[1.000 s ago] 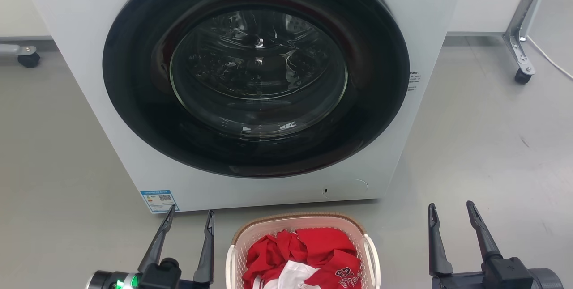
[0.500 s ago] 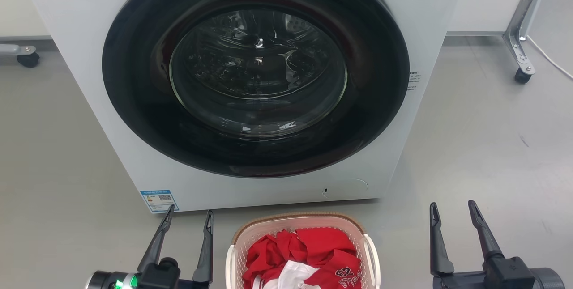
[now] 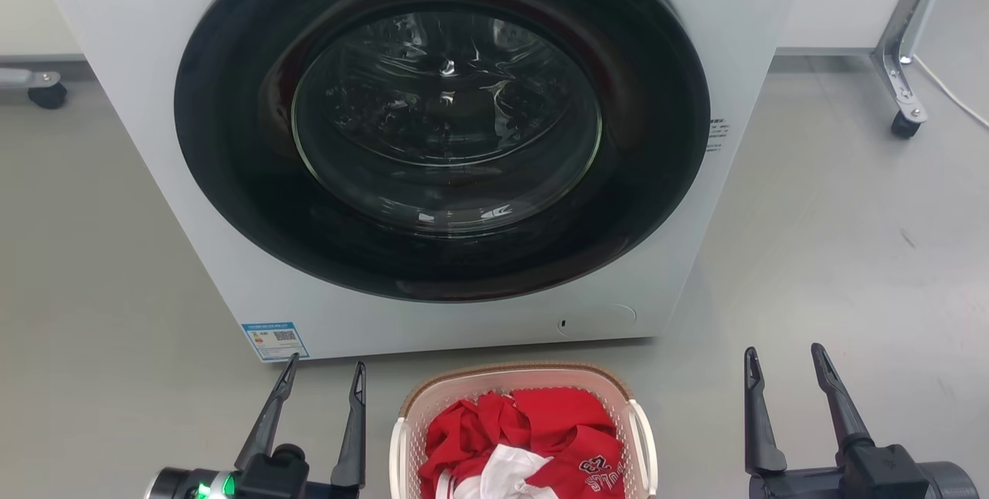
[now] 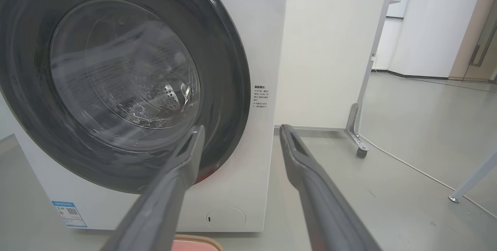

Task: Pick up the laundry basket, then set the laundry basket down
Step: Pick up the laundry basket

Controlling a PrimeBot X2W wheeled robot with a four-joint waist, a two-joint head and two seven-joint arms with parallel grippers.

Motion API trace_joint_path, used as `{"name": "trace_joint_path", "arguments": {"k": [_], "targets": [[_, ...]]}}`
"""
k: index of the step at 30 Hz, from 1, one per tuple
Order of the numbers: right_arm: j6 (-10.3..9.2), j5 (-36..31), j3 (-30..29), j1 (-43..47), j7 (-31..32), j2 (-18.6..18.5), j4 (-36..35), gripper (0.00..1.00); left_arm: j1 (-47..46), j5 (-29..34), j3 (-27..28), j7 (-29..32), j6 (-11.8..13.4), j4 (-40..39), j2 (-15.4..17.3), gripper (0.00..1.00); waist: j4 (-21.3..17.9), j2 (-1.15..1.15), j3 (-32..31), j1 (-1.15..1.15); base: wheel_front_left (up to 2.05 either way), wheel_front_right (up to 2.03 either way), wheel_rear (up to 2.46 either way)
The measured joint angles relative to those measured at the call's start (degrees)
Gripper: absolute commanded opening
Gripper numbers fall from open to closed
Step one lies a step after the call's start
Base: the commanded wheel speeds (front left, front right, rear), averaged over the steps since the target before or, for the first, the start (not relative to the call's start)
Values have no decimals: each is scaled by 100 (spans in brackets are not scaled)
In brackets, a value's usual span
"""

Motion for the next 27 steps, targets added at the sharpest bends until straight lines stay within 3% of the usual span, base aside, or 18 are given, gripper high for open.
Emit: {"name": "trace_joint_path", "arguments": {"k": [8,27], "targets": [[0,2,-14,-60,0,1,-37,100,-66,-33,24,0,-57,19,-13,100,5,0,351,0,0,0,0],[140,54,-78,-1618,-41,-4,565,100,-1585,-215,145,0,-252,662,-204,100,-5,1,1825,1,0,0,0]]}}
